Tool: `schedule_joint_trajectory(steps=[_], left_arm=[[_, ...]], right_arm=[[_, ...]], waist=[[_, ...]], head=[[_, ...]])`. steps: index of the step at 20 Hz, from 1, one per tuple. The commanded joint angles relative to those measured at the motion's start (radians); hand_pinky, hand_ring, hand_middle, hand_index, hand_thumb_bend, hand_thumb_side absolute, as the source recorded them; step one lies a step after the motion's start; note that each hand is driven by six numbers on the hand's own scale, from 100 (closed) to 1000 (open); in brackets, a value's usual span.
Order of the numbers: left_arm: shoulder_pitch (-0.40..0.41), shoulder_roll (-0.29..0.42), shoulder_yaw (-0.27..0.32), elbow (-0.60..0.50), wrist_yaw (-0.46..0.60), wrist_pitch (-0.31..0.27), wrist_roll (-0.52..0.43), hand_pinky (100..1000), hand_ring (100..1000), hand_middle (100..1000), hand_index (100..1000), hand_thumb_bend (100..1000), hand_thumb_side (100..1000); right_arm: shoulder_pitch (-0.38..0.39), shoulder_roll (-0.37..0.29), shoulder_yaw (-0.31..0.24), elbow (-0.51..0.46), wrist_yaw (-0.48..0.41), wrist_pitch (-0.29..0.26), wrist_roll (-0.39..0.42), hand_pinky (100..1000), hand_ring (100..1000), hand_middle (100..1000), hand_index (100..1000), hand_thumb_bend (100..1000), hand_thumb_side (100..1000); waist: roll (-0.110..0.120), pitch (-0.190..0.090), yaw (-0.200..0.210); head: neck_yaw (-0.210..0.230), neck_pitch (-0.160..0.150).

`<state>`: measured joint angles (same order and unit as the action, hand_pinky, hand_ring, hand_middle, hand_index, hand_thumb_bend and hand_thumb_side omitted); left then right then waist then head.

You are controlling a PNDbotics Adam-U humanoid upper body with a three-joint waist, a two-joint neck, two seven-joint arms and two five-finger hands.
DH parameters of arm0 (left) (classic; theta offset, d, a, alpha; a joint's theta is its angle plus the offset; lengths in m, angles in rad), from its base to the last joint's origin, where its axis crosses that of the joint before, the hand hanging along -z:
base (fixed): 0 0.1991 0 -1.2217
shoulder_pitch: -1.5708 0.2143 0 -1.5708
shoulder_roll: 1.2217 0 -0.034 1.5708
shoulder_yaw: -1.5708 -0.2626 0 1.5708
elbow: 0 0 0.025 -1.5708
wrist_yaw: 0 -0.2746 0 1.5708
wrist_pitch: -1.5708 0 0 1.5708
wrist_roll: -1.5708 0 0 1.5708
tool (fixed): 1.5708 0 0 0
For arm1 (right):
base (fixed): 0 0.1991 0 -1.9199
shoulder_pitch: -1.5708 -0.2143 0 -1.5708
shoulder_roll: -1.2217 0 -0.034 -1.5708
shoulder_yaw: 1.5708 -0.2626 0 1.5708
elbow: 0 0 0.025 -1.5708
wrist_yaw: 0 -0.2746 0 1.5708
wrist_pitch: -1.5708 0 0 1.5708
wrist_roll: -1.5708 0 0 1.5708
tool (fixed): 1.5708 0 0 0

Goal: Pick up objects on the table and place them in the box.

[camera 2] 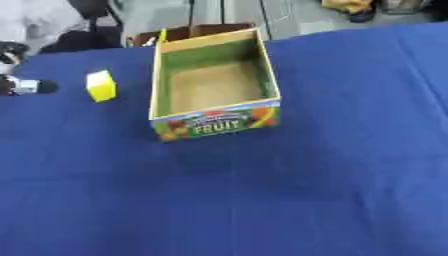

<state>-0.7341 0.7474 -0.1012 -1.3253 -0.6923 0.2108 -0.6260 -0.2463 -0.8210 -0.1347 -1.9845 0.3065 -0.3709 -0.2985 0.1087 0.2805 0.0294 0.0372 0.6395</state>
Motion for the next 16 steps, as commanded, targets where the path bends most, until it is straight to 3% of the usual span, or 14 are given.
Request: schedule_joint_trajectory(steps=[1, 10, 16], left_arm=[[-0.027, 0.019, 0.003, 0.010, -0.007, -0.003, -0.022, 842, 894, 888, 1000, 813, 663], [-0.054, -0.001, -0.002, 0.024, 0.003, -0.007, -0.005, 815, 855, 847, 977, 776, 636], [-0.081, -0.016, -0.006, 0.055, 0.003, -0.021, 0.014, 786, 830, 847, 983, 668, 596]], right_arm=[[-0.007, -0.033, -0.005, -0.016, -0.008, 0.000, 0.004, 789, 909, 893, 915, 100, 1000], [-0.008, -0.033, -0.004, -0.016, -0.009, 0.001, 0.011, 790, 909, 892, 915, 100, 1000], [-0.012, -0.035, 0.000, -0.016, -0.005, -0.001, 0.017, 790, 909, 892, 914, 100, 1000]], waist=[[-0.002, -0.024, 0.000], [-0.001, -0.024, -0.003], [0.003, -0.017, -0.010]], head=[[-0.002, -0.014], [-0.005, -0.009], [-0.006, -0.015]])
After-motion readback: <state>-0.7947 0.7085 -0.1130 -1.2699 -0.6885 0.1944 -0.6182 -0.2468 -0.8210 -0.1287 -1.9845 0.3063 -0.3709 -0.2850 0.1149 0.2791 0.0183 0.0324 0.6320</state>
